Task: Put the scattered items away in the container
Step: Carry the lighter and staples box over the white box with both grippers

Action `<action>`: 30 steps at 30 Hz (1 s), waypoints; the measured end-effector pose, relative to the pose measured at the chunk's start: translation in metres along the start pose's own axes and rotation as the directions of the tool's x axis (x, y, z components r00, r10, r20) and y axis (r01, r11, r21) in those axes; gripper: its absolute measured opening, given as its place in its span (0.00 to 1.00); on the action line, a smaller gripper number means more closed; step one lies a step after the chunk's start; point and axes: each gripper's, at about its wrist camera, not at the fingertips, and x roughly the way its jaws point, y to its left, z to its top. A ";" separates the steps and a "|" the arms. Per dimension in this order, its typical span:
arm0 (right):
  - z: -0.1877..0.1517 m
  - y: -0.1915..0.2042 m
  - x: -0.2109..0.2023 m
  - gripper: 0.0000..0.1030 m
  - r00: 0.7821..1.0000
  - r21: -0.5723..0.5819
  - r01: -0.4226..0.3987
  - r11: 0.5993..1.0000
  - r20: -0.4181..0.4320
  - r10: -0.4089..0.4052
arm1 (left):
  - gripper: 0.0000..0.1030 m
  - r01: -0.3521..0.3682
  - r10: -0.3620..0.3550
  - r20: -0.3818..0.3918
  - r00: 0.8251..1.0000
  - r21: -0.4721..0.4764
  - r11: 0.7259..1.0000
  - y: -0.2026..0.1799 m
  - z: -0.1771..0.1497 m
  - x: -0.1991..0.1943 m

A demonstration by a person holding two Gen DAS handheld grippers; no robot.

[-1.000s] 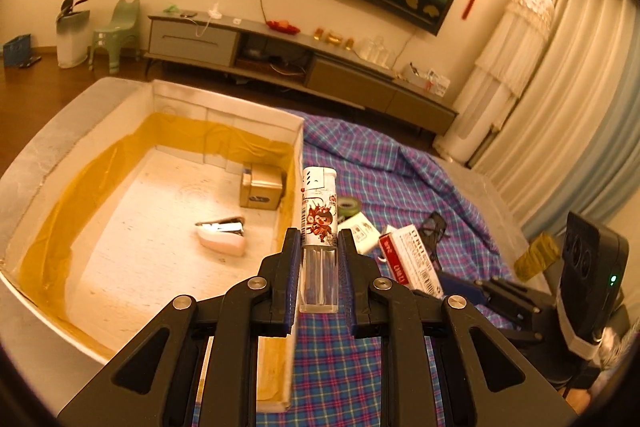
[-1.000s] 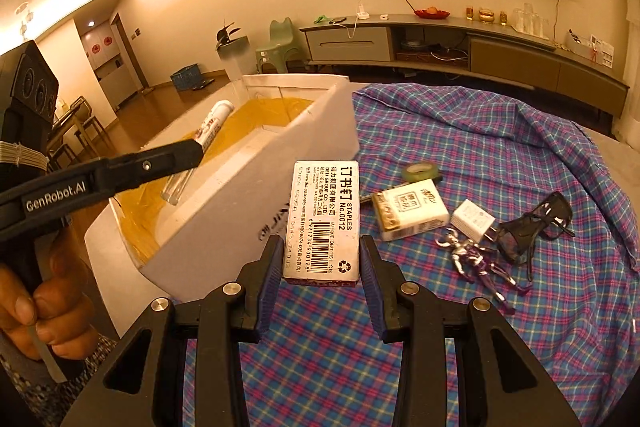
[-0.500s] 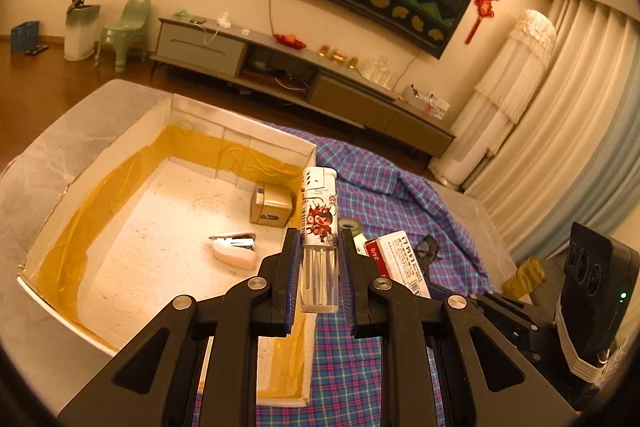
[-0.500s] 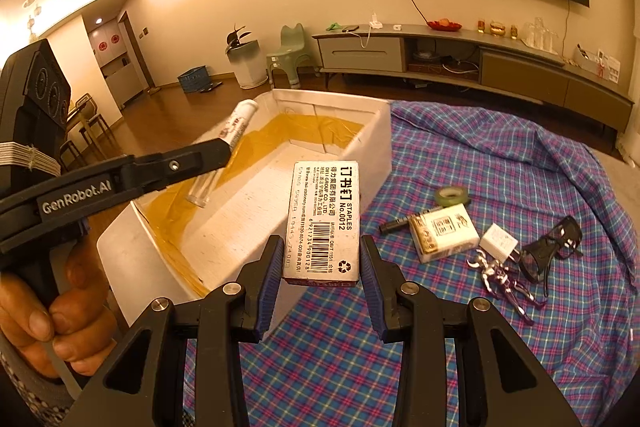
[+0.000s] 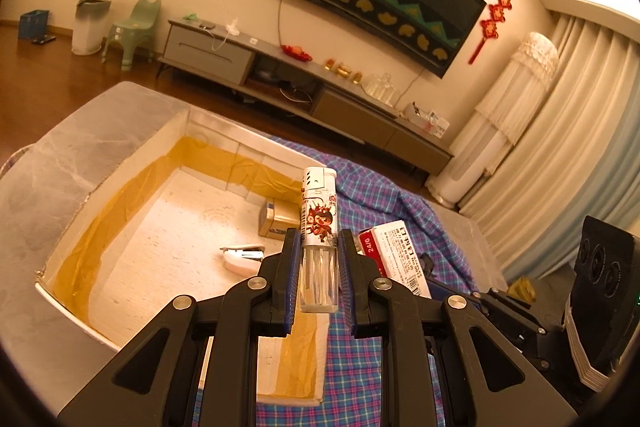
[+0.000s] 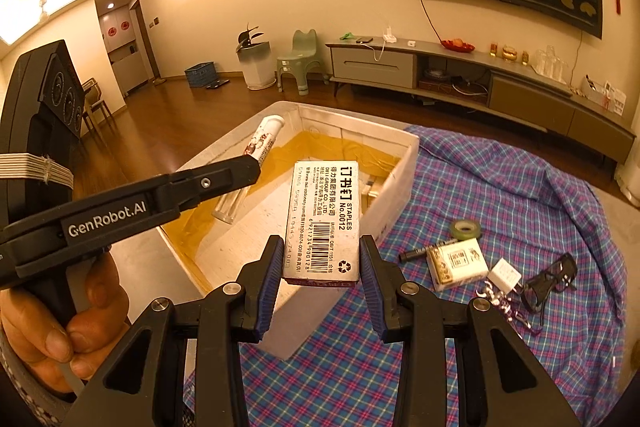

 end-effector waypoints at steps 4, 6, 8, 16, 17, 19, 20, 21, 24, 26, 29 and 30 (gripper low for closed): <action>0.009 0.010 0.000 0.38 1.000 -0.029 0.004 1.000 0.006 -0.004 | 0.18 0.002 -0.002 0.010 1.000 -0.028 1.000 0.008 0.004 -0.003; 0.015 0.016 0.002 0.38 1.000 -0.046 0.007 0.999 0.006 -0.007 | 0.18 -0.001 0.002 0.015 1.000 -0.042 0.999 0.013 0.007 -0.004; 0.019 0.018 0.006 0.38 1.000 -0.057 0.010 0.998 0.003 -0.010 | 0.18 -0.004 0.005 0.019 1.000 -0.059 0.998 0.018 0.009 -0.005; 0.037 0.020 0.038 0.38 0.999 -0.056 -0.008 0.998 -0.052 0.005 | 0.18 -0.020 0.022 0.013 1.000 -0.151 0.988 0.046 0.018 0.004; 0.039 0.019 0.043 0.38 0.998 -0.052 -0.012 0.999 -0.060 0.008 | 0.18 -0.023 0.025 0.011 1.000 -0.162 0.987 0.049 0.019 0.006; 0.043 0.017 0.053 0.38 0.997 -0.047 -0.019 0.999 -0.079 0.015 | 0.18 -0.031 0.033 0.003 0.999 -0.189 0.981 0.056 0.022 0.012; 0.045 0.016 0.059 0.38 0.996 -0.046 -0.023 0.999 -0.090 0.019 | 0.18 -0.034 0.035 -0.001 0.999 -0.202 0.979 0.059 0.023 0.014; 0.047 0.016 0.064 0.38 0.995 -0.046 -0.026 0.999 -0.101 0.022 | 0.18 -0.036 0.036 -0.004 0.999 -0.213 0.976 0.063 0.024 0.016; 0.055 0.019 0.077 0.38 0.992 -0.049 -0.028 0.998 -0.127 0.022 | 0.18 -0.049 0.047 -0.014 0.999 -0.252 0.966 0.073 0.027 0.024; 0.060 0.020 0.088 0.38 0.988 -0.049 -0.033 0.998 -0.152 0.025 | 0.18 -0.058 0.054 -0.022 0.998 -0.272 0.961 0.080 0.031 0.030; 0.066 0.020 0.105 0.38 0.982 -0.055 -0.032 0.998 -0.187 0.022 | 0.18 -0.064 0.055 -0.036 0.998 -0.300 0.952 0.088 0.035 0.042; 0.069 0.020 0.111 0.38 0.979 -0.054 -0.033 0.998 -0.202 0.021 | 0.18 -0.064 0.054 -0.041 0.998 -0.308 0.949 0.089 0.036 0.045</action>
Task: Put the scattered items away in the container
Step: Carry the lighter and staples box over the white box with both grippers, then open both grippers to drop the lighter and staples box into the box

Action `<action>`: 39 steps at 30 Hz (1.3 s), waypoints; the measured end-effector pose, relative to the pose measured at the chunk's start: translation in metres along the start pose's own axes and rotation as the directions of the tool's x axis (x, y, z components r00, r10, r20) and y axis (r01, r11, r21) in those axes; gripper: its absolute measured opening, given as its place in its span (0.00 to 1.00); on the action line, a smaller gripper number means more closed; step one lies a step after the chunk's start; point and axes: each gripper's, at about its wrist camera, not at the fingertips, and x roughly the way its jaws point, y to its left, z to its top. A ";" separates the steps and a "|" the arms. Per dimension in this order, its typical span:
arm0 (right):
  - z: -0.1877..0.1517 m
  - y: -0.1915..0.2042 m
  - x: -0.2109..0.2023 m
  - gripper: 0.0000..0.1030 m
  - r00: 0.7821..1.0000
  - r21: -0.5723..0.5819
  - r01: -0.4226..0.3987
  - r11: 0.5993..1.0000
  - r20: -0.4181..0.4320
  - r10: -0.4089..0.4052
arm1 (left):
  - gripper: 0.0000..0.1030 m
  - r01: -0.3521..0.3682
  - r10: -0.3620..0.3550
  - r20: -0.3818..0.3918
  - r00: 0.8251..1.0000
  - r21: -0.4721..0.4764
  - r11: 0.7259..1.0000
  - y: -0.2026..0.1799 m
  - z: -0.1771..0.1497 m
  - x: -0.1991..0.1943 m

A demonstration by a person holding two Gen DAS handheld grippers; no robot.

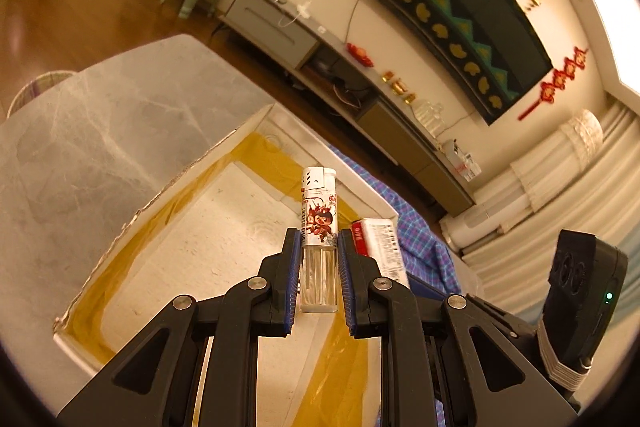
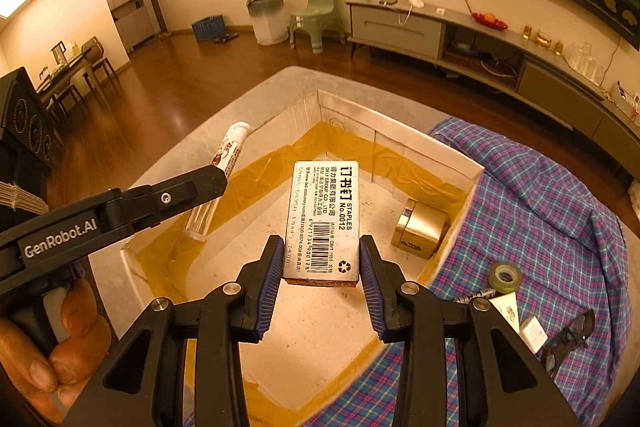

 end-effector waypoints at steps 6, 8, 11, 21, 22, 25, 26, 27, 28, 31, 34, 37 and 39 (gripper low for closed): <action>0.018 -0.005 0.030 0.38 0.997 0.012 -0.008 1.000 -0.077 0.009 | 0.18 -0.021 0.020 -0.028 0.999 -0.042 0.999 0.007 0.007 0.023; 0.024 -0.008 0.040 0.38 0.995 0.011 0.001 1.000 -0.102 0.001 | 0.18 -0.032 0.030 -0.032 0.999 -0.053 0.998 0.008 0.009 0.030; 0.031 -0.012 0.053 0.39 0.991 0.014 0.011 1.000 -0.133 -0.009 | 0.18 -0.044 0.041 -0.038 0.998 -0.065 0.997 0.009 0.010 0.037; 0.045 -0.021 0.090 0.39 0.974 -0.017 0.046 0.999 -0.223 -0.049 | 0.19 -0.143 0.140 -0.080 0.987 -0.035 0.989 0.008 0.009 0.065; 0.045 -0.021 0.095 0.39 0.971 -0.025 0.047 0.999 -0.235 -0.052 | 0.19 -0.152 0.149 -0.087 0.985 -0.035 0.988 0.009 0.009 0.068; 0.047 -0.021 0.104 0.39 0.963 -0.043 0.054 0.998 -0.262 -0.064 | 0.19 -0.171 0.165 -0.109 0.980 -0.049 0.984 0.015 0.008 0.077; 0.048 -0.021 0.106 0.39 0.960 -0.051 0.058 0.997 -0.270 -0.069 | 0.19 -0.166 0.158 -0.119 0.980 -0.063 0.984 0.017 0.009 0.080; 0.048 -0.021 0.109 0.39 0.958 -0.059 0.062 0.996 -0.278 -0.076 | 0.19 -0.166 0.157 -0.119 0.980 -0.068 0.984 0.018 0.009 0.080; 0.049 -0.021 0.113 0.39 0.954 -0.067 0.066 0.996 -0.287 -0.083 | 0.19 -0.169 0.161 -0.117 0.980 -0.069 0.983 0.017 0.010 0.080; 0.052 -0.021 0.122 0.39 0.943 -0.090 0.073 0.993 -0.319 -0.098 | 0.19 -0.178 0.165 -0.132 0.977 -0.088 0.980 0.021 0.010 0.083; 0.055 -0.021 0.128 0.39 0.935 -0.102 0.079 0.992 -0.337 -0.109 | 0.19 -0.186 0.171 -0.135 0.976 -0.101 0.977 0.023 0.011 0.085; 0.058 -0.022 0.133 0.39 0.929 -0.112 0.088 0.990 -0.348 -0.122 | 0.19 -0.189 0.173 -0.139 0.975 -0.116 0.975 0.026 0.012 0.086; 0.059 -0.021 0.137 0.39 0.925 -0.116 0.088 0.989 -0.358 -0.124 | 0.19 -0.196 0.179 -0.136 0.974 -0.123 0.973 0.026 0.013 0.086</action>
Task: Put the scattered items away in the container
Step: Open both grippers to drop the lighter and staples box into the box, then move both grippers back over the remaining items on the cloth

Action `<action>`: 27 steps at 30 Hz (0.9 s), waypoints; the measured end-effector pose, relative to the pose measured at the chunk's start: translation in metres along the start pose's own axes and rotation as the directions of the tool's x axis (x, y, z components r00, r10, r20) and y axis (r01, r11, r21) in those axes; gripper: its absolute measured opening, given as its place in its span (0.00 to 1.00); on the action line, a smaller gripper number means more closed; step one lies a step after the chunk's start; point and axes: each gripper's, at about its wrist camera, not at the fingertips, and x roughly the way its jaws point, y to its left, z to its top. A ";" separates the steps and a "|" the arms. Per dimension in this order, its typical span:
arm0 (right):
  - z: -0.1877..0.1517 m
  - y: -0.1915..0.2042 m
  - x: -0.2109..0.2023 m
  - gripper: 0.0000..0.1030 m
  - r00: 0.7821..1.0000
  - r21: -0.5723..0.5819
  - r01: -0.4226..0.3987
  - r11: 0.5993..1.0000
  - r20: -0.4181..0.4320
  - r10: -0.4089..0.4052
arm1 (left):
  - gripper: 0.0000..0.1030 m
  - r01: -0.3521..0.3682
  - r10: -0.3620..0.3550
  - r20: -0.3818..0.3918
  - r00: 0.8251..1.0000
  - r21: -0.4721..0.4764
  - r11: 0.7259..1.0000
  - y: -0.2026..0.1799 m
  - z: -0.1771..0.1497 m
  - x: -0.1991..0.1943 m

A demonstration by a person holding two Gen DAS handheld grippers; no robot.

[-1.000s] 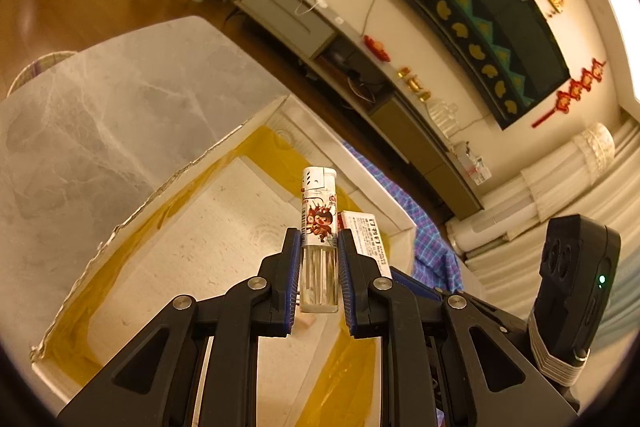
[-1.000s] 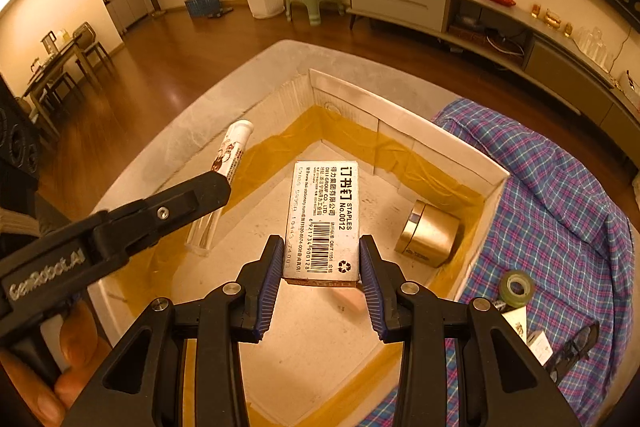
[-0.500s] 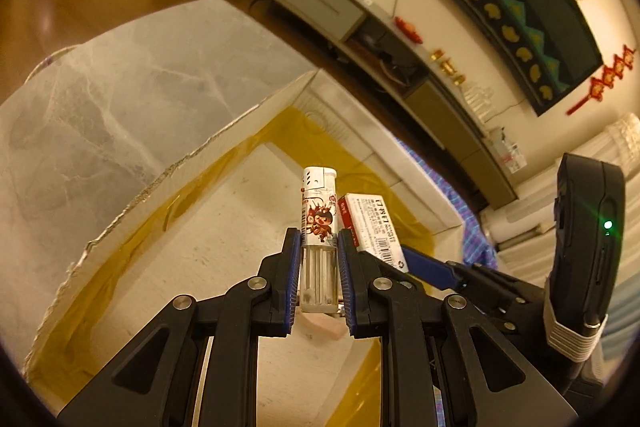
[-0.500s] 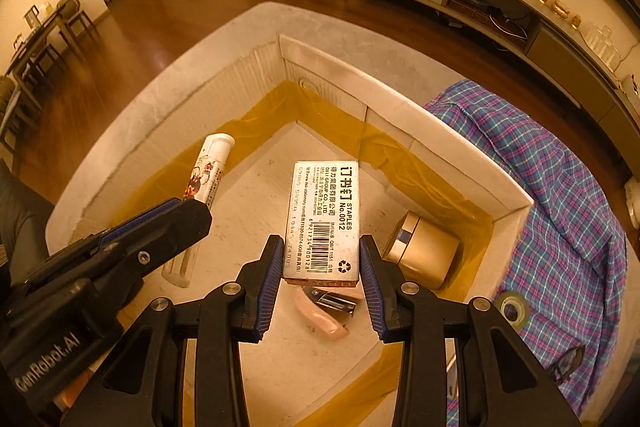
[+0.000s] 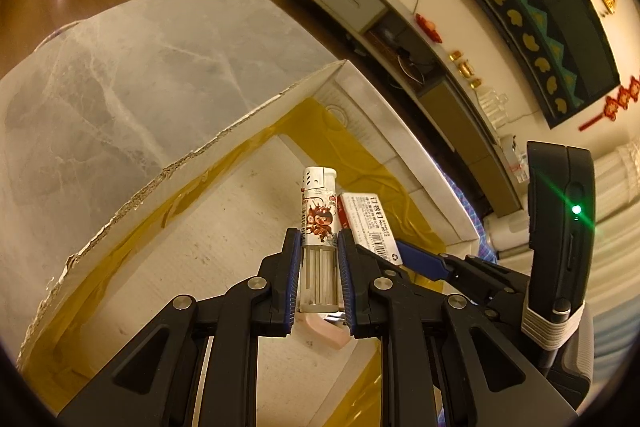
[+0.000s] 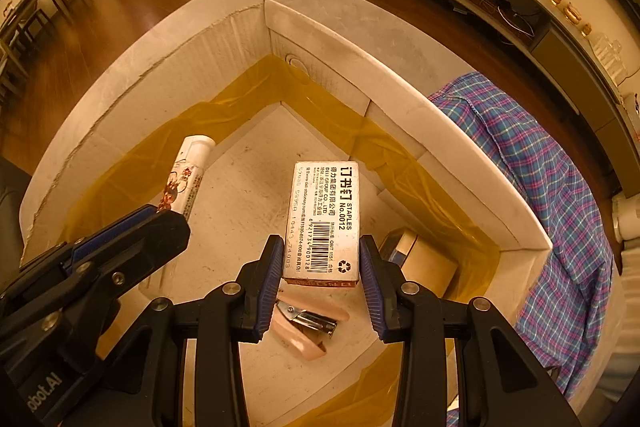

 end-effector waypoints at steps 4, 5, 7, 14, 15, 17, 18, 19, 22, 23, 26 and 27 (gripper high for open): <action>0.000 0.002 0.003 0.40 1.000 -0.002 0.008 1.000 -0.007 -0.008 | 0.37 -0.009 0.009 0.001 1.000 -0.034 0.999 0.006 0.002 0.000; -0.002 0.003 0.002 0.40 1.000 -0.003 0.013 1.000 -0.005 -0.013 | 0.37 0.000 0.000 -0.007 1.000 -0.039 0.999 0.007 0.002 0.000; -0.004 0.004 -0.002 0.40 1.000 -0.006 0.013 1.000 0.005 -0.013 | 0.37 0.019 -0.020 -0.020 1.000 -0.037 0.999 0.008 0.002 0.001; -0.019 -0.006 -0.028 0.40 0.996 0.008 -0.032 0.999 0.086 0.031 | 0.38 0.031 -0.031 -0.015 0.999 0.014 0.999 0.000 -0.001 -0.010; -0.023 -0.008 -0.032 0.40 0.994 0.013 -0.040 0.999 0.098 0.039 | 0.38 0.032 -0.031 -0.014 0.999 0.019 0.999 -0.001 -0.001 -0.010; -0.028 -0.012 -0.035 0.40 0.991 0.022 -0.063 0.998 0.116 0.060 | 0.38 0.030 -0.029 -0.012 1.000 0.029 0.999 -0.004 -0.003 -0.014; -0.033 -0.014 -0.040 0.41 0.989 0.030 -0.081 0.996 0.128 0.077 | 0.38 0.030 -0.029 -0.012 0.999 0.033 0.999 -0.006 -0.004 -0.014; -0.036 -0.015 -0.041 0.41 0.986 0.034 -0.094 0.995 0.137 0.089 | 0.38 0.030 -0.030 -0.013 0.999 0.038 0.999 -0.007 -0.005 -0.016; -0.056 -0.020 -0.057 0.41 0.972 0.038 -0.153 0.987 0.186 0.143 | 0.38 0.034 -0.034 -0.007 0.999 0.060 0.998 -0.013 -0.009 -0.024; -0.062 -0.022 -0.062 0.41 0.966 0.037 -0.170 0.985 0.206 0.159 | 0.38 0.035 -0.035 0.001 0.999 0.073 0.997 -0.017 -0.011 -0.029; -0.082 -0.026 -0.080 0.41 0.942 0.026 -0.219 0.975 0.266 0.204 | 0.38 0.053 -0.057 0.027 0.998 0.117 0.992 -0.028 -0.019 -0.045; -0.091 -0.028 -0.089 0.41 0.930 0.024 -0.236 0.971 0.295 0.219 | 0.38 0.058 -0.063 0.034 0.997 0.130 0.990 -0.031 -0.021 -0.050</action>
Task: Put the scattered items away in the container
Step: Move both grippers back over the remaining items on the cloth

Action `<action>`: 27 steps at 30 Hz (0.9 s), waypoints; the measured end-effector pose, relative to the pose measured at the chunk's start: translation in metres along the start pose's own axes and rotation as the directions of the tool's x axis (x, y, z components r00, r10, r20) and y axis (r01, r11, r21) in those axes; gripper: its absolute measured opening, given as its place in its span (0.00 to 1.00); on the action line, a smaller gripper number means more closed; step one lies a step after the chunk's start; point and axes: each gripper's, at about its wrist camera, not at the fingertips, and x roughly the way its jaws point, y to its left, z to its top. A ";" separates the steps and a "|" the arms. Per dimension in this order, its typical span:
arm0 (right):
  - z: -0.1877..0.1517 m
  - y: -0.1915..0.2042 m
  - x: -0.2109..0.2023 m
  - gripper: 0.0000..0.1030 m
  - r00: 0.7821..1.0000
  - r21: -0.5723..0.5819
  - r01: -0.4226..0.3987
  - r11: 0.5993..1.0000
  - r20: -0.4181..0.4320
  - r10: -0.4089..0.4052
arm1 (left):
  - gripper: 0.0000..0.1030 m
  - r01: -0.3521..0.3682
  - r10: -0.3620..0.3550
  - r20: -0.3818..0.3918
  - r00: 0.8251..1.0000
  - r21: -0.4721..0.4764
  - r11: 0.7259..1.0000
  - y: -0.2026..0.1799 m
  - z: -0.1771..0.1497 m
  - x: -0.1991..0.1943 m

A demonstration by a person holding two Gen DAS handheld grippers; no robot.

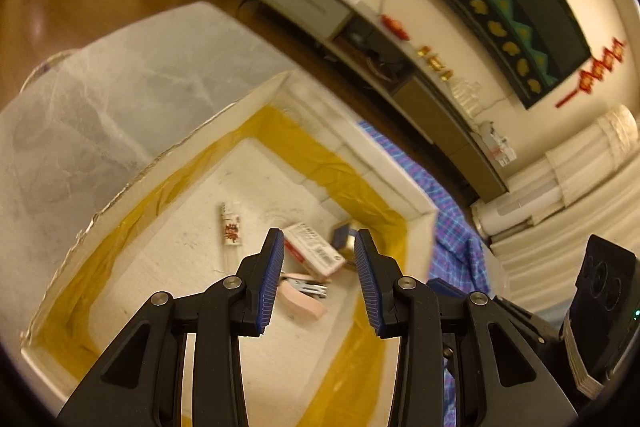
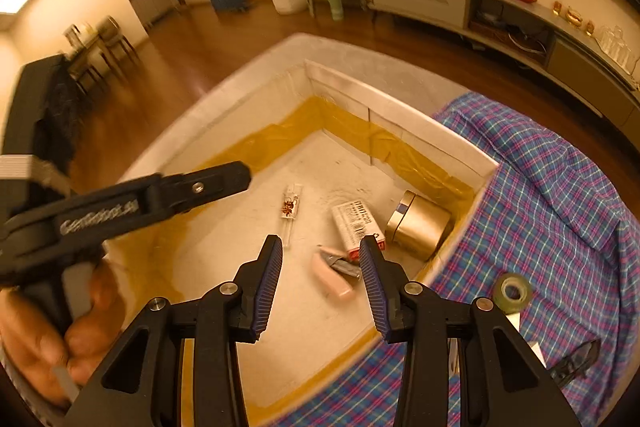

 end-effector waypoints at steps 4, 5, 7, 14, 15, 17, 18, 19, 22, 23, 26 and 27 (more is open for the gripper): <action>-0.019 -0.004 -0.036 0.42 0.995 0.017 -0.049 0.999 0.093 0.048 | 0.38 0.049 -0.054 0.040 0.998 0.123 0.991 -0.033 -0.019 -0.023; -0.025 -0.006 -0.046 0.42 0.992 0.020 -0.058 0.998 0.115 0.056 | 0.38 0.062 -0.070 0.045 0.997 0.165 0.984 -0.043 -0.026 -0.029; -0.040 -0.011 -0.064 0.44 0.986 0.029 -0.063 0.998 0.159 0.057 | 0.38 0.077 -0.093 0.054 0.994 0.246 0.966 -0.063 -0.040 -0.039; -0.094 -0.046 -0.107 0.46 0.975 0.090 -0.027 0.996 0.224 0.006 | 0.43 0.149 -0.183 0.032 0.983 0.449 0.881 -0.126 -0.085 -0.050; -0.102 -0.054 -0.112 0.46 0.973 0.107 -0.019 0.994 0.232 -0.006 | 0.45 0.160 -0.188 0.016 0.982 0.463 0.872 -0.132 -0.090 -0.048; -0.116 -0.072 -0.121 0.48 0.970 0.151 -0.009 0.988 0.243 -0.029 | 0.47 0.174 -0.191 -0.016 0.982 0.495 0.851 -0.145 -0.101 -0.038; -0.123 -0.082 -0.123 0.49 0.968 0.177 -0.009 0.984 0.247 -0.036 | 0.49 0.177 -0.189 -0.029 0.982 0.507 0.844 -0.150 -0.105 -0.034; -0.130 -0.091 -0.126 0.50 0.968 0.197 -0.009 0.980 0.249 -0.042 | 0.49 0.178 -0.181 -0.045 0.982 0.521 0.835 -0.155 -0.110 -0.028; -0.154 -0.123 -0.120 0.51 0.971 0.279 0.009 0.960 0.226 -0.075 | 0.50 0.173 -0.150 -0.088 0.985 0.560 0.810 -0.169 -0.124 -0.008; -0.160 -0.132 -0.117 0.51 0.973 0.298 0.021 0.954 0.214 -0.088 | 0.50 0.164 -0.130 -0.100 0.986 0.577 0.800 -0.174 -0.130 0.002; -0.176 -0.150 -0.098 0.52 0.982 0.306 0.070 0.949 0.146 -0.119 | 0.51 0.138 -0.079 -0.122 0.989 0.615 0.776 -0.183 -0.144 0.025; -0.181 -0.154 -0.091 0.52 0.984 0.298 0.081 0.951 0.126 -0.123 | 0.51 0.130 -0.064 -0.126 0.990 0.627 0.768 -0.185 -0.148 0.032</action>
